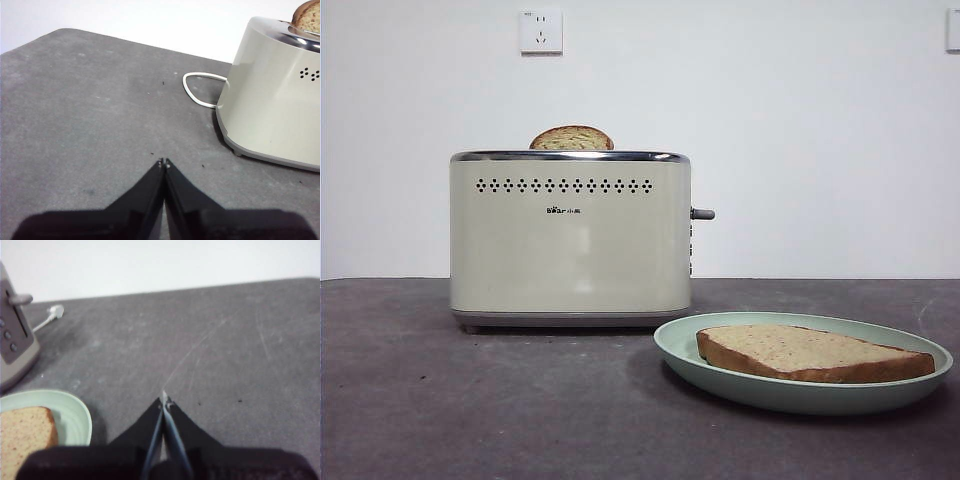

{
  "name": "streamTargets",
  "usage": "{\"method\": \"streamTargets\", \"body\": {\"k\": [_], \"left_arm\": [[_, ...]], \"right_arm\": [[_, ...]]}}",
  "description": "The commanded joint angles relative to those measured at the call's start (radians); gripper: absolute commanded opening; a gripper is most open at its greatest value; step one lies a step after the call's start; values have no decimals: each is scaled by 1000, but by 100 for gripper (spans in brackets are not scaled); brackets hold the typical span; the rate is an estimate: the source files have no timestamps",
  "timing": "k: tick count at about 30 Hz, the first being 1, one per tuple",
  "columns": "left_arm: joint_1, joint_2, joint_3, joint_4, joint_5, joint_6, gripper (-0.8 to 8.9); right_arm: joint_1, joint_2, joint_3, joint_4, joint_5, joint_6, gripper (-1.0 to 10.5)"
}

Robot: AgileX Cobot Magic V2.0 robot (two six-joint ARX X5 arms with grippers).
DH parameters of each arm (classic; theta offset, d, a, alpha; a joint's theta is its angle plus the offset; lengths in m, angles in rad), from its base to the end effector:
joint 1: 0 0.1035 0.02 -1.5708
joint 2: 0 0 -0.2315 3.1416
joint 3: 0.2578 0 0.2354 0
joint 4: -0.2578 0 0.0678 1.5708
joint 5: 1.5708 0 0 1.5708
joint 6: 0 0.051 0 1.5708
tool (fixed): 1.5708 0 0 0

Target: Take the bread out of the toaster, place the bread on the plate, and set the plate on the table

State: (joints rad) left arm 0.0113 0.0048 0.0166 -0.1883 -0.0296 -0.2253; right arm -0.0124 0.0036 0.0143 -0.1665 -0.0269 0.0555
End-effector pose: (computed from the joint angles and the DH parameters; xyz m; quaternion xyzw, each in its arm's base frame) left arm 0.1323 0.0030 0.1465 -0.1111 0.0853 0.0301 0.9897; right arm 0.1328 -0.0003 0.1484 0.0292 0.0780 0.0051 0.9965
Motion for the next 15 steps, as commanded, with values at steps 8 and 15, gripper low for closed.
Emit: {"method": "streamTargets", "body": {"k": [8, 15], "left_arm": [[3, -1, -13, 7, 5, 13, -4], [3, -1, -13, 7, 5, 13, -4]], "right_arm": [[0, -2, -9, -14, -19, -30, 1], [0, -2, -9, -14, -19, -30, 1]]}}
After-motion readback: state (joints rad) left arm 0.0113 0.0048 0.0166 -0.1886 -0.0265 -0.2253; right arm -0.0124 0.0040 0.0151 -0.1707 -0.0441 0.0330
